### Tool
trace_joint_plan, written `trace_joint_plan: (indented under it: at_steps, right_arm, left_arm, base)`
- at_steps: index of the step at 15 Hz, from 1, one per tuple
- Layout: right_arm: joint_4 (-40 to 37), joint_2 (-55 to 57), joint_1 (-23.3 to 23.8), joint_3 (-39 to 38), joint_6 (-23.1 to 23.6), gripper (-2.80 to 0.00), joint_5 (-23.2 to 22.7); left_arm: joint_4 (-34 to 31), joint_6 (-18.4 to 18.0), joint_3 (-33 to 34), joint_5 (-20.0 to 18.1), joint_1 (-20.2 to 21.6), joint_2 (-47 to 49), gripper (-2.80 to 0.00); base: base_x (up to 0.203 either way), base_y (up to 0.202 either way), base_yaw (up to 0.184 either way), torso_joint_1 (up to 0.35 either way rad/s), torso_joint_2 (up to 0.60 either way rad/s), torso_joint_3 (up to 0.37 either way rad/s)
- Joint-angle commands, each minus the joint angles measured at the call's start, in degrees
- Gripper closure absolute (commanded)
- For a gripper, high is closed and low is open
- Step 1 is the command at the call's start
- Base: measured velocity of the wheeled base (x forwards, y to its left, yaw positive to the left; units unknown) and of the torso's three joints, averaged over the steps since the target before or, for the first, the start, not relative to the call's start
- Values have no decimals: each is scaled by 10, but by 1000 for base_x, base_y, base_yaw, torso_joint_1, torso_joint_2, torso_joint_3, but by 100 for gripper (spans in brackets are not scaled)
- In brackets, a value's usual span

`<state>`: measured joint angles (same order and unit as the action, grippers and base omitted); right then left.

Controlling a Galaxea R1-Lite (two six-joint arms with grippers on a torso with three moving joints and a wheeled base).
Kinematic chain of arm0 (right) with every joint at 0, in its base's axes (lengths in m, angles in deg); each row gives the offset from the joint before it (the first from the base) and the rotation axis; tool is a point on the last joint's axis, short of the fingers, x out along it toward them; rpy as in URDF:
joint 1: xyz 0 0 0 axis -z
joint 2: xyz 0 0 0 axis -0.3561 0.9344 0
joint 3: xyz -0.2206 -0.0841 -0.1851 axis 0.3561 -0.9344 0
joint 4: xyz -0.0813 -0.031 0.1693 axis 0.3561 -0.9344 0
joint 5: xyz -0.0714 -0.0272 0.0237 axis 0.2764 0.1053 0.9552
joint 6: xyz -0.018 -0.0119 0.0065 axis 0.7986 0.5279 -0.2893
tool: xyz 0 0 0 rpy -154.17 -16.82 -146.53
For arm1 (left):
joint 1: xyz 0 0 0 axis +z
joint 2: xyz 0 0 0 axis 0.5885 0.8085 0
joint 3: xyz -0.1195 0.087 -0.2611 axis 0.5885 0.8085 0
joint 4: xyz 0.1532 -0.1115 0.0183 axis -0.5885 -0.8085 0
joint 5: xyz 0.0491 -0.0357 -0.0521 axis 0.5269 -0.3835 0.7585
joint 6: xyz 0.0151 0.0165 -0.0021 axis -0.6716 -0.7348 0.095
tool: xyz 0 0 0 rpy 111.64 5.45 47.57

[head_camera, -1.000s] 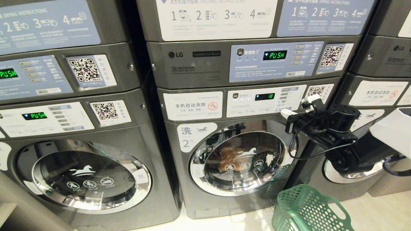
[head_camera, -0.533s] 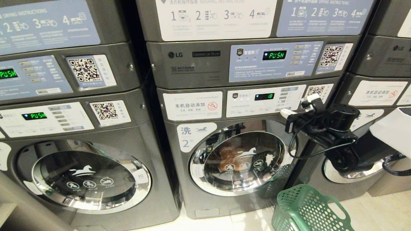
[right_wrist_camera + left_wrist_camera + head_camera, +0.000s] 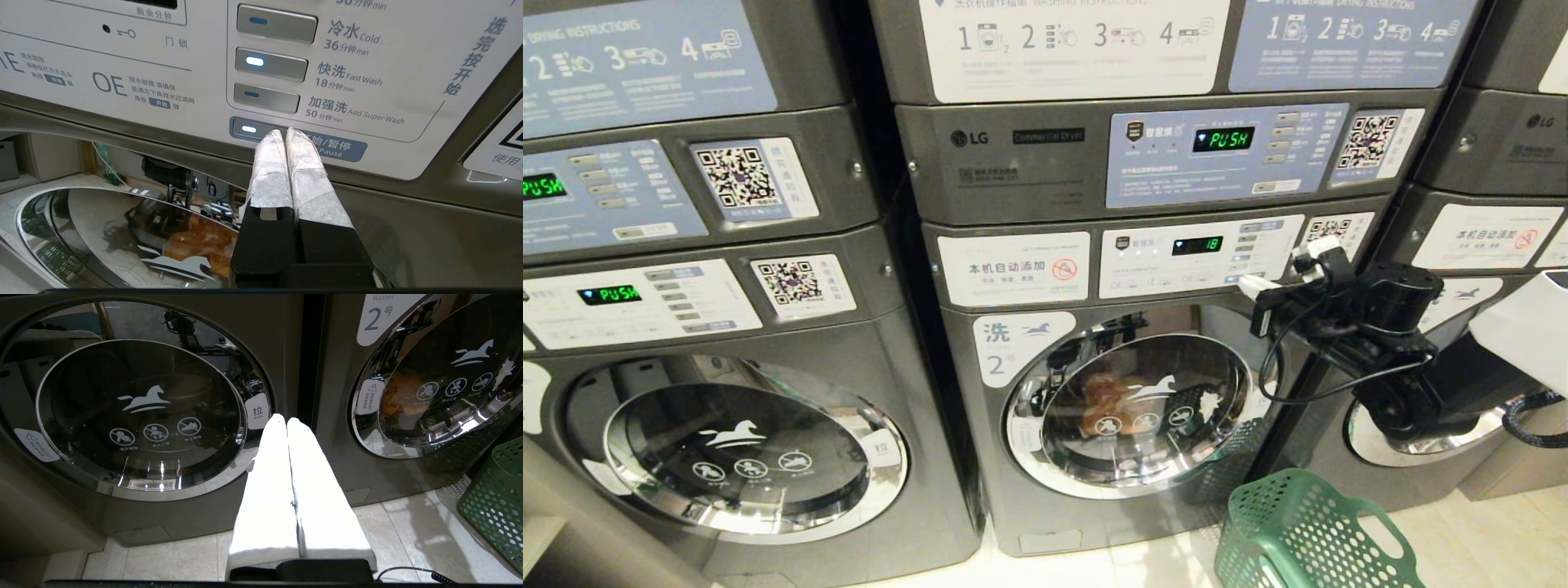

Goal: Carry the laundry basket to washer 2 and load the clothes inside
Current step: Press the washing machine switch

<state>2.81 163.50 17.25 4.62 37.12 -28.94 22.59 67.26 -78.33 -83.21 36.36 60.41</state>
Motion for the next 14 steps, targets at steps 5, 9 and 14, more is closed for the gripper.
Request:
trace_joint_plan:
  at_steps: [5,9,14]
  right_arm:
    - [5,-18,0,-25,2,0,0]
    - [4,-19,1,-26,4,0,12]
    - [-6,-110,1,-128,8,0,19]
  left_arm:
    - [0,0,0,0,0,1,0]
    - [0,0,0,0,0,1,0]
    - [0,0,0,-1,0,1,0]
  base:
    - [0,0,0,0,0,0]
    - [0,0,0,0,0,0]
    - [0,0,0,0,0,0]
